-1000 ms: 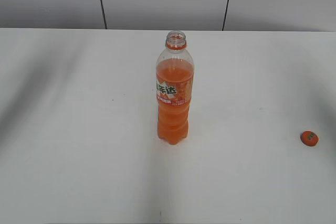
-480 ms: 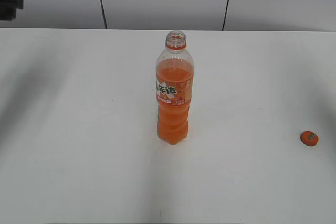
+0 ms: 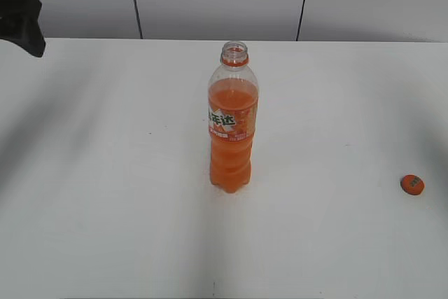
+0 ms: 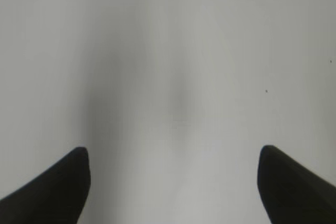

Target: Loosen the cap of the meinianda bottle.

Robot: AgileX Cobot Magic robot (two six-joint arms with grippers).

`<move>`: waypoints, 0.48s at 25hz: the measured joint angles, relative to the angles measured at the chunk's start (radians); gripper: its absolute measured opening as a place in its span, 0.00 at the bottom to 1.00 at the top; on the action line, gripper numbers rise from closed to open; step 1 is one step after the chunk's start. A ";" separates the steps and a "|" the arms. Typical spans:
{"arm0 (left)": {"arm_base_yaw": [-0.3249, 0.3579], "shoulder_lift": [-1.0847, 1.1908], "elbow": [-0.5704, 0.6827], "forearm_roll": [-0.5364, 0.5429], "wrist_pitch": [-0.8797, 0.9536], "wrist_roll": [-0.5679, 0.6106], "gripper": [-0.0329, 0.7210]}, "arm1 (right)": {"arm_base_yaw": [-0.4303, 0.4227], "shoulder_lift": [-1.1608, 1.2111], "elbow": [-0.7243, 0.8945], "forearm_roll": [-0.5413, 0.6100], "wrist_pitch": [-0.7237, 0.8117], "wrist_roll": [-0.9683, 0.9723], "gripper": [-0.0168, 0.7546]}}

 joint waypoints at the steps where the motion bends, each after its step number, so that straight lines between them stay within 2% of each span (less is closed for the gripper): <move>1: 0.000 -0.001 -0.006 -0.006 0.045 0.004 0.82 | 0.000 0.000 0.000 -0.014 0.000 0.000 0.66; 7: 0.007 -0.040 0.025 -0.009 0.239 0.007 0.82 | 0.000 -0.053 0.007 -0.069 0.000 -0.001 0.66; 12: 0.035 -0.168 0.185 0.004 0.235 -0.002 0.82 | 0.000 -0.179 0.127 -0.072 0.000 -0.006 0.66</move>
